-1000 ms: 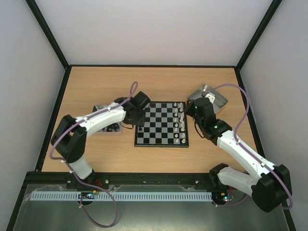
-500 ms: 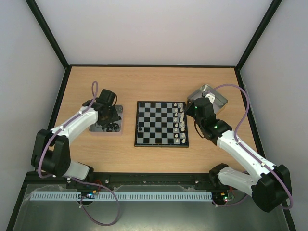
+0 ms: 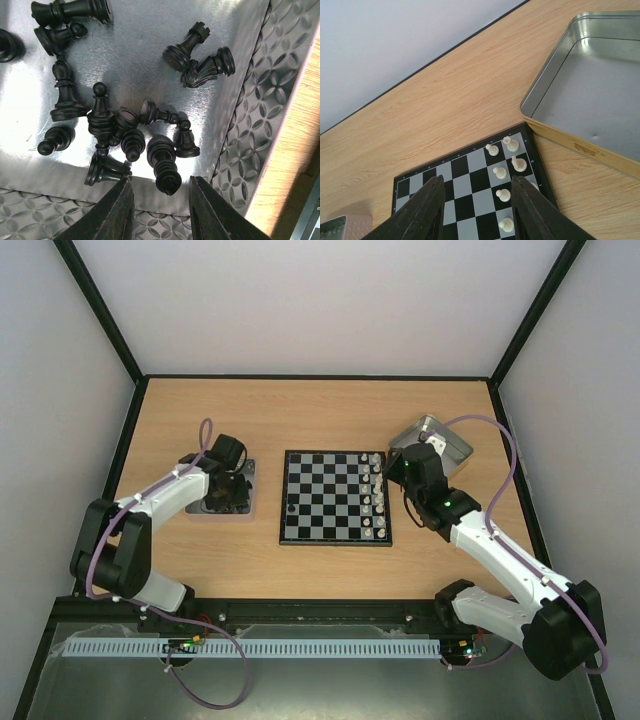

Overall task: Set up the chess pieces on the board
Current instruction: Pick up the chess piece from the storage box.

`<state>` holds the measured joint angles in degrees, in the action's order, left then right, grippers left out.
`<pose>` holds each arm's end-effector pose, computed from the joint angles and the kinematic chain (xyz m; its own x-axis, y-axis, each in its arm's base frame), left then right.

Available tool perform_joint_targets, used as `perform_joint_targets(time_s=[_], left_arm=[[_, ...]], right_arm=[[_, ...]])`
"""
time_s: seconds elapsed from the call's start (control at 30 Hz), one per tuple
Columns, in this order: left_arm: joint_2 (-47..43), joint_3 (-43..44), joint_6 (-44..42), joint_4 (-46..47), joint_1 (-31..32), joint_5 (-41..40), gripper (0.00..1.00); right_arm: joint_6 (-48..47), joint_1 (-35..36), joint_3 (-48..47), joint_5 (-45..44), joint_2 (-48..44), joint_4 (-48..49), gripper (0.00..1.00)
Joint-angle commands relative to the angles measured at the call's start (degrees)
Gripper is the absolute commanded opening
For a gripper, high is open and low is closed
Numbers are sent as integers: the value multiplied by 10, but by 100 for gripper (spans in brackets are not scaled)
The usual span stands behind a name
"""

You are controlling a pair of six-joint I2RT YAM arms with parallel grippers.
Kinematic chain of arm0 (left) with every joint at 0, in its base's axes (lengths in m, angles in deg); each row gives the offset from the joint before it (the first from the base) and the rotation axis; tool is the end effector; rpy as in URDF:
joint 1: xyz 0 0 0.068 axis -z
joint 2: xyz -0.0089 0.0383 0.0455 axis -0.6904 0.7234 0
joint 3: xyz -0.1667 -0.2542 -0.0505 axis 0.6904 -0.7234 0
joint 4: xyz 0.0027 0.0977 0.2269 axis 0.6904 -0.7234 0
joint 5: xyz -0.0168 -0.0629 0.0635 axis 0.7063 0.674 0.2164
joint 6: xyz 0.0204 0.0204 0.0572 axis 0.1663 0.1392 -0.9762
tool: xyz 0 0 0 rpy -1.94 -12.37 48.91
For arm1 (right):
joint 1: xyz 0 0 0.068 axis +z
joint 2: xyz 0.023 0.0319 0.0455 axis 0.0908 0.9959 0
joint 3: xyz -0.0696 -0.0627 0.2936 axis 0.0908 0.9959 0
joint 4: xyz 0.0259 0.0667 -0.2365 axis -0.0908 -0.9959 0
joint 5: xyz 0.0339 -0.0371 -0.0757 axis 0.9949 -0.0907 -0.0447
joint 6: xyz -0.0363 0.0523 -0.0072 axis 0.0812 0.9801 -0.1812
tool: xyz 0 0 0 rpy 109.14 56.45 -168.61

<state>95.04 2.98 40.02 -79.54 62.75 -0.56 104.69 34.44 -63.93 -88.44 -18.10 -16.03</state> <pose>0.2499 -0.0853 0.2199 -0.9066 -0.2915 -0.3053 -0.2435 0.9519 -0.1858 0.1916 0.0984 0.3045 -0.5320 0.4909 -0.6899 0.0123 0.8192 0.5734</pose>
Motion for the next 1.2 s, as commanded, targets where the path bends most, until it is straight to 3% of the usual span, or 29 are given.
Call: perform_joint_targets(time_s=[0.0, 0.4, 0.8, 1.17], left_arm=[[22, 4, -12, 5, -1, 9, 30], [35, 30, -25, 0, -1, -26, 11], [-26, 99, -34, -55, 17, -27, 11], [6, 171, -18, -47, 111, 23, 12]], right_arm=[[4, -1, 4, -6, 1, 4, 36], [2, -1, 3, -6, -2, 3, 36], [5, -1, 4, -5, -1, 8, 36], [11, -1, 8, -13, -9, 6, 36]])
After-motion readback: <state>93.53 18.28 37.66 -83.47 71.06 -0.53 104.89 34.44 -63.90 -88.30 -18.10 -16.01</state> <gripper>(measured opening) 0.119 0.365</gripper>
